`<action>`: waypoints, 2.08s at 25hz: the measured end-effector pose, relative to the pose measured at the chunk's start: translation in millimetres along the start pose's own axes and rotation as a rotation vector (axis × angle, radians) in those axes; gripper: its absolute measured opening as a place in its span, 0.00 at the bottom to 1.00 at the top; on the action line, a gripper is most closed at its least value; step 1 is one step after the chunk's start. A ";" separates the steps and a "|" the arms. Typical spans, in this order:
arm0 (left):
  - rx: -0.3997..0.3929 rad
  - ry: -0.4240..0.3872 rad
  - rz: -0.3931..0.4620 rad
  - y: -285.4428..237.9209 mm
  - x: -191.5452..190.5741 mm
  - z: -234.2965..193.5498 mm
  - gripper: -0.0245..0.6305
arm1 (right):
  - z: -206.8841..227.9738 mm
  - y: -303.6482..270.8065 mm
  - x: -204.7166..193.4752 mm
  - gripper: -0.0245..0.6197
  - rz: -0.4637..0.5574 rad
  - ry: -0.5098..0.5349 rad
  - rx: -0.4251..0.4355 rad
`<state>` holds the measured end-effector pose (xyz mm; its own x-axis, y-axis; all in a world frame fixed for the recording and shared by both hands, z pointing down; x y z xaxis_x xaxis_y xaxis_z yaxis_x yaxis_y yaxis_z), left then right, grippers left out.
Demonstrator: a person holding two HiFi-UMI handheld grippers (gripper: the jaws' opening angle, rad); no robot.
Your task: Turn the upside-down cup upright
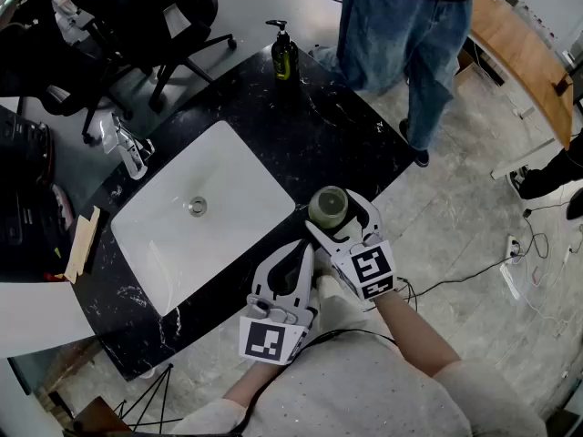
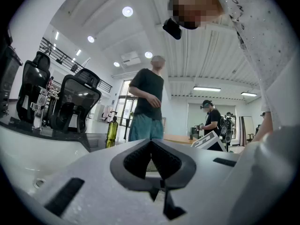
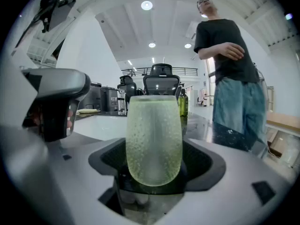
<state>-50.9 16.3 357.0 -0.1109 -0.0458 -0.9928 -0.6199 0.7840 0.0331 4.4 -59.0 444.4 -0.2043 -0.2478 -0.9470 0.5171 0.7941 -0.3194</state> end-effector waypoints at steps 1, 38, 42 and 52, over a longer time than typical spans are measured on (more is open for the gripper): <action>0.008 0.005 0.000 0.5 -1.1 -1.1 0.05 | 0.2 -0.8 -0.7 0.58 0.002 0.011 -0.004; 0.119 0.032 0.029 12.9 4.0 -38.3 0.05 | -28.7 20.4 33.7 0.58 -0.158 -1.300 0.549; 0.138 0.025 0.013 18.0 2.6 -43.6 0.05 | -43.0 23.9 28.0 0.58 -0.178 -1.564 0.684; 0.142 0.014 -0.002 11.3 1.7 -41.8 0.05 | -35.8 21.1 18.6 0.58 -0.113 -2.229 1.012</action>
<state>-90.6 -0.8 360.5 -0.1209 -0.0556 -0.9911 -0.5046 0.8633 0.0131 -18.2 -26.9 421.2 0.1906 -0.7382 0.6470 0.7693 0.5218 0.3687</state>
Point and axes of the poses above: the fingertips, and each gripper's own axes: y backward along the fingers, z to its right, x out of its top, the point moved 2 cm from there along y, backward along the fingers, and after that the axes turned 9 degrees about -x, right-handed, at the moved point
